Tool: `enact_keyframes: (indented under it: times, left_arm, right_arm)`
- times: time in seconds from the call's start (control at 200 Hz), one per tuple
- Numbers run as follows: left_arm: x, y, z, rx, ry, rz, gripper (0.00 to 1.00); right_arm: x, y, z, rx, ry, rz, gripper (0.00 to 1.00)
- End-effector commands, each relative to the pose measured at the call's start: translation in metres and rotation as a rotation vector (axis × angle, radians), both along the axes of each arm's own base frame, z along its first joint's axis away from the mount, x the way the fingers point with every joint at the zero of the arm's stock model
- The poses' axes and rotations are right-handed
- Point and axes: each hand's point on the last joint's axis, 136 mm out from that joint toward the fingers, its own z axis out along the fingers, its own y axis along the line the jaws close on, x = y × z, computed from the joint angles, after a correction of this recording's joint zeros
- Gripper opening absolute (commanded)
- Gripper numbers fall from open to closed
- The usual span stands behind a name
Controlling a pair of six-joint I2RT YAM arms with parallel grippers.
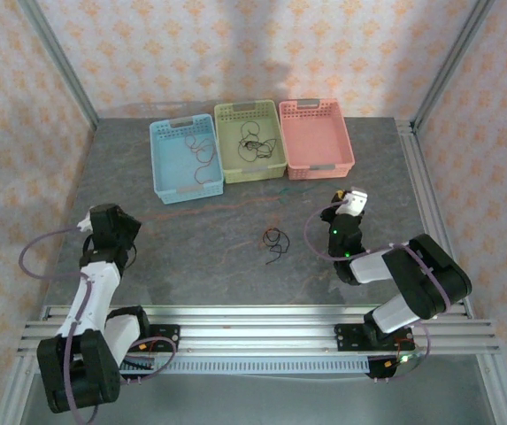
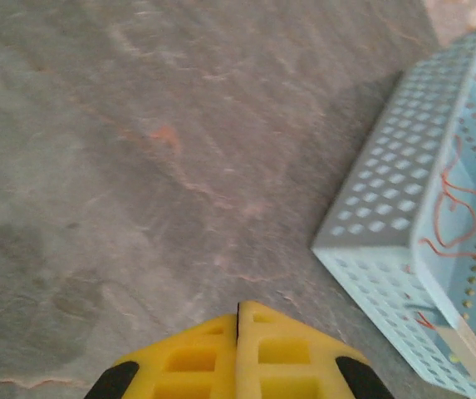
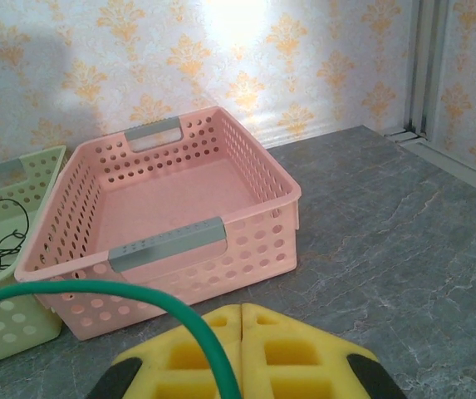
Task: Untangle the cables
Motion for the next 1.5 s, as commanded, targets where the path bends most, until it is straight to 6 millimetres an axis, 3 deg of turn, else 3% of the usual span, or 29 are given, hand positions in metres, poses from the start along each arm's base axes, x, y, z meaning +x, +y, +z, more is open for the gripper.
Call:
enact_keyframes:
  times: [0.0,0.365,0.45,0.57,0.651,0.766,0.886,1.046,1.096,1.166,1.286,1.406,1.496]
  left_arm:
    - [-0.004,0.007,-0.009,-0.076,-0.007,0.042,0.0]
    - [-0.026,0.031,0.009,0.049,0.0,0.131,0.0]
    - [-0.019,0.025,0.01,0.033,-0.02,0.089,0.0]
    - [0.002,0.002,0.021,0.015,-0.072,-0.059,0.0]
    - [0.016,-0.023,0.036,0.083,-0.086,-0.172,0.0]
    - [0.035,-0.082,0.059,0.182,-0.102,-0.387,0.0]
    - [0.052,-0.155,0.067,0.21,-0.083,-0.634,0.2]
    - [0.066,-0.251,0.042,0.267,0.078,-0.977,0.55]
    - [0.065,-0.281,0.033,0.306,0.119,-1.072,0.62]
    - [0.063,-0.314,0.02,0.358,0.176,-1.179,0.64]
    - [0.069,-0.334,0.007,0.362,0.263,-1.257,0.64]
    - [0.071,-0.335,-0.017,0.384,0.431,-1.282,0.64]
    - [0.073,-0.341,-0.021,0.36,0.458,-1.285,0.64]
  right_arm:
    - [-0.004,-0.008,0.008,0.032,-0.042,-0.033,0.0]
    - [-0.006,-0.009,0.01,0.039,-0.058,-0.035,0.0]
    - [-0.005,-0.007,0.01,0.049,-0.059,-0.022,0.0]
    - [-0.004,-0.004,0.009,0.065,-0.062,-0.008,0.0]
    - [-0.004,-0.003,0.008,0.07,-0.062,-0.004,0.0]
    - [-0.003,-0.002,0.008,0.076,-0.065,0.001,0.0]
    - [-0.003,-0.001,0.007,0.081,-0.063,0.008,0.0]
    - [-0.002,0.0,0.007,0.081,-0.062,0.012,0.0]
    - [-0.002,0.0,0.007,0.082,-0.062,0.013,0.0]
    - [-0.001,0.002,0.007,0.083,-0.062,0.018,0.0]
    - [-0.001,0.002,0.006,0.082,-0.059,0.019,0.0]
    - [0.0,0.004,0.006,0.087,-0.057,0.026,0.0]
    - [0.002,0.006,0.006,0.091,-0.056,0.032,0.0]
